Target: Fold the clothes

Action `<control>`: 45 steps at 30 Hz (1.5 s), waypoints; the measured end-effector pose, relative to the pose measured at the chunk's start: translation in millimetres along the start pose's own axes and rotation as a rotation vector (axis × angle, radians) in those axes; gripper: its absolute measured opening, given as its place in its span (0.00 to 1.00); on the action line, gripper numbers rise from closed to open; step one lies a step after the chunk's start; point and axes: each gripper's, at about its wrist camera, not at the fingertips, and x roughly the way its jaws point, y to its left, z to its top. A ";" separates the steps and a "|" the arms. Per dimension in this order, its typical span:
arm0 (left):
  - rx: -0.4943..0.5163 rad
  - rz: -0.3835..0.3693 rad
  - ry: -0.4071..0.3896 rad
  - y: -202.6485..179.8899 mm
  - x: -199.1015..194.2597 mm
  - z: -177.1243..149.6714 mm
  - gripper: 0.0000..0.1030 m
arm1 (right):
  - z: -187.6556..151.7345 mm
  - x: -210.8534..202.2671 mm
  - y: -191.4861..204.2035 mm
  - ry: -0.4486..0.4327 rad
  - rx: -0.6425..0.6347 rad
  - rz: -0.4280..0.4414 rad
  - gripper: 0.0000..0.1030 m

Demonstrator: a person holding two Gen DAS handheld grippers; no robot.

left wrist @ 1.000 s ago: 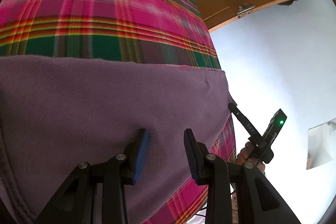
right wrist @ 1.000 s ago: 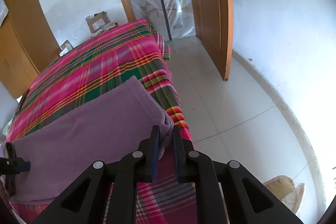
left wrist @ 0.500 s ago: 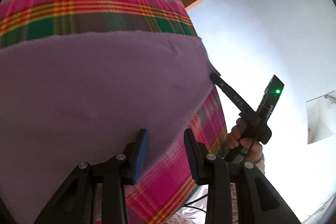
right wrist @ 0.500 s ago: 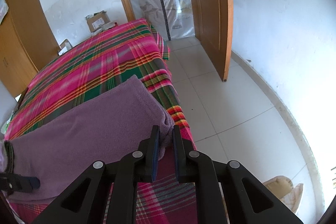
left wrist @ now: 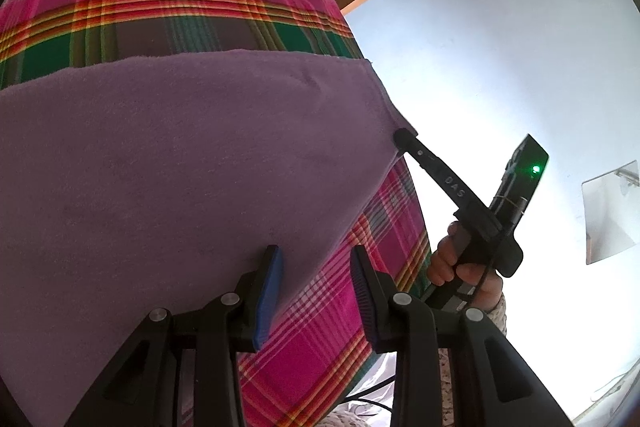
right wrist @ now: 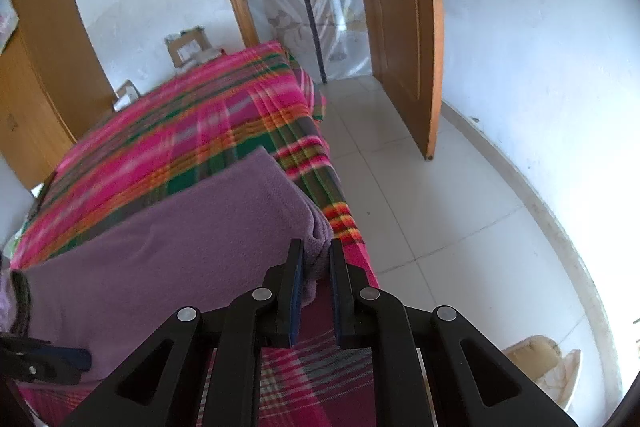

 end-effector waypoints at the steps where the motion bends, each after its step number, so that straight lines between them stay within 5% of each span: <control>1: -0.002 0.000 -0.001 0.3 0.0 0.1 0.34 | 0.5 -3.2 0.6 -0.013 0.001 0.008 0.12; 35: 0.018 -0.029 -0.037 3.2 7.7 -8.4 0.34 | 28.7 -133.7 124.6 -0.286 -0.272 0.306 0.12; 39: -0.046 -0.065 -0.037 13.8 -3.4 -6.5 0.34 | 22.6 -130.7 134.6 -0.274 -0.296 0.315 0.12; 45: -0.088 -0.183 -0.150 22.9 -41.0 -0.7 0.34 | 13.5 -126.1 149.5 -0.257 -0.333 0.329 0.12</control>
